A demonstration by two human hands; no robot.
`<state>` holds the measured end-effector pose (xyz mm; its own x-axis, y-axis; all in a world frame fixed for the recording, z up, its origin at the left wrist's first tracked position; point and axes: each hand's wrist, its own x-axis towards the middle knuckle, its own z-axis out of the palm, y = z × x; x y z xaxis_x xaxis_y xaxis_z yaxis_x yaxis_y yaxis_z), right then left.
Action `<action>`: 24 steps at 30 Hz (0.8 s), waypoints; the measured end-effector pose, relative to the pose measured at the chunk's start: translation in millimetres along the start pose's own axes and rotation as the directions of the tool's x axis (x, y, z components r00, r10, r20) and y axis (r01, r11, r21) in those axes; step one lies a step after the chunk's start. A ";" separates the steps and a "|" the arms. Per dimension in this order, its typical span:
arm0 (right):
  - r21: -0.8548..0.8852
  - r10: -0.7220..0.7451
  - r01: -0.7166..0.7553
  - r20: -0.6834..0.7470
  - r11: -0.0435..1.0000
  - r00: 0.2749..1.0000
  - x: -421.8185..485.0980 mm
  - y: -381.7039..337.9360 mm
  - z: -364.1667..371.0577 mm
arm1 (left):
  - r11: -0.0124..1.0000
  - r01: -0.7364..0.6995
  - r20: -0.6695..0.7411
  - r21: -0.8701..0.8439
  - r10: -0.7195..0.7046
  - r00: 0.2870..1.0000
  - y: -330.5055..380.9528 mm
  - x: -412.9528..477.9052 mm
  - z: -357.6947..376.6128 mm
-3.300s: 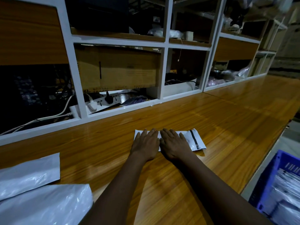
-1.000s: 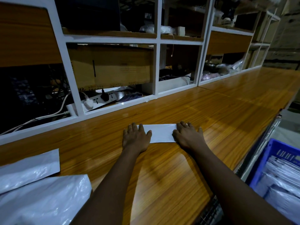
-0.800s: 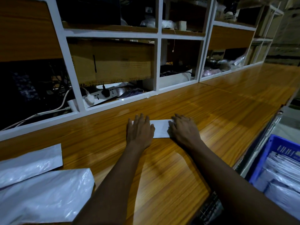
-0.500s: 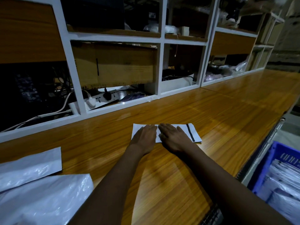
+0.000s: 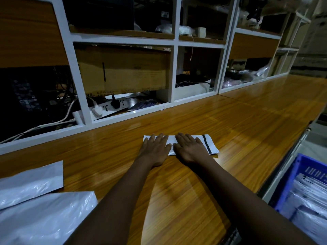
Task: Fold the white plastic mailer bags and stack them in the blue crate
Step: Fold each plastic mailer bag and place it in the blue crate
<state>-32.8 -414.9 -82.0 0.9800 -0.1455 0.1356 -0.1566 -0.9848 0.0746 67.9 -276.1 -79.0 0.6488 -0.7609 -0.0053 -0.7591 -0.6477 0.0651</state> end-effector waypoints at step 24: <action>0.122 0.321 -0.331 0.096 0.936 0.942 -4.3 31.5 4.2 | 0.971 0.204 0.069 -0.128 -0.196 0.978 -13.5 -7.4 -10.0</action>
<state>-41.4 -445.8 -84.3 0.8848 -0.4625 0.0573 -0.4562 -0.8847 -0.0961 73.9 -261.3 -69.8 0.7801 -0.6197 -0.0866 -0.5976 -0.7789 0.1902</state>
